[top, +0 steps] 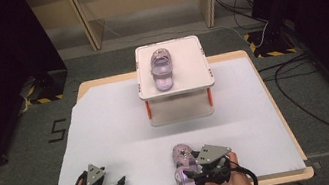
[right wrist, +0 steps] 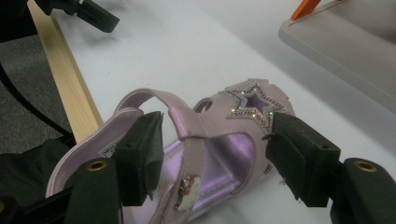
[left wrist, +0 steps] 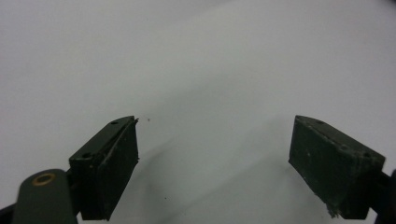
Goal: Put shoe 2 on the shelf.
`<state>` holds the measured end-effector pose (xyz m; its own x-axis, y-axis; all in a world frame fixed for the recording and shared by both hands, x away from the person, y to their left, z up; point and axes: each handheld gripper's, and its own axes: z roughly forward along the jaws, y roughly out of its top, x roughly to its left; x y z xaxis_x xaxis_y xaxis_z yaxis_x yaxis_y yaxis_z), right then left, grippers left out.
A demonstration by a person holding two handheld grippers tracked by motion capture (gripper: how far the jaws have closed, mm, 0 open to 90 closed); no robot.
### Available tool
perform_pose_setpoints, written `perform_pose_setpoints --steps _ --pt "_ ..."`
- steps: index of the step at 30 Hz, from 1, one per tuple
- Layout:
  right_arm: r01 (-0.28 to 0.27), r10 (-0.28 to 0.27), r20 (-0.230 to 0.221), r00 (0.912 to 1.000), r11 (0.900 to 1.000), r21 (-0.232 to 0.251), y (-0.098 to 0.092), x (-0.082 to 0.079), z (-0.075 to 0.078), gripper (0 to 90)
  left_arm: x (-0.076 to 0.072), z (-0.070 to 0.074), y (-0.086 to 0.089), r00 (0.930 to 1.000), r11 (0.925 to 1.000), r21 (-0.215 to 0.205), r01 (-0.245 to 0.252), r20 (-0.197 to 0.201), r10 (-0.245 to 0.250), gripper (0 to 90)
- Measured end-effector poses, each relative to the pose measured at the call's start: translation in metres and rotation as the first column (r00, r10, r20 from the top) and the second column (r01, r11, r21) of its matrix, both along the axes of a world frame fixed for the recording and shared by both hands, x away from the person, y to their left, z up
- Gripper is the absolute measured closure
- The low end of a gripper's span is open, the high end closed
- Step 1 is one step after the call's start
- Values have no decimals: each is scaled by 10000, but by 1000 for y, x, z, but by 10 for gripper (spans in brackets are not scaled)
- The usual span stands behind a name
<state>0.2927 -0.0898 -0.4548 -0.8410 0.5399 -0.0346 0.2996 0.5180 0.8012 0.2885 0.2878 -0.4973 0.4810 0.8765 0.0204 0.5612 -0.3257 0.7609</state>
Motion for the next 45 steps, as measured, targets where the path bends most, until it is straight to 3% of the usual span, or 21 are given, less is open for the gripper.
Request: perform_pose_setpoints --steps 3,7,12,19,26,45 --pt "-66 69 142 9999 9997 -223 3 -1 -2 404 0 0 0 10000 10000 -17 -21 -11 21 153" --pt "-187 222 521 9984 9975 -675 7 -3 -4 517 0 0 0 10000 10000 37 20 -17 -20 153" --pt "-285 308 444 9985 9982 -519 5 -2 -4 660 -1 0 0 10000 10000 22 45 -10 -45 153" --pt "-326 362 838 9958 9985 -442 0 -2 5 801 -1 0 1 10000 10000 -44 14 33 -13 152" --pt "-409 382 785 9962 9986 332 -12 0 19 825 -1 0 0 10000 10000 19 56 39 -56 153" --pt "165 -340 1467 9886 9927 1191 -43 6 57 827 1 0 -1 10000 9999 78 70 -8 -70 153"
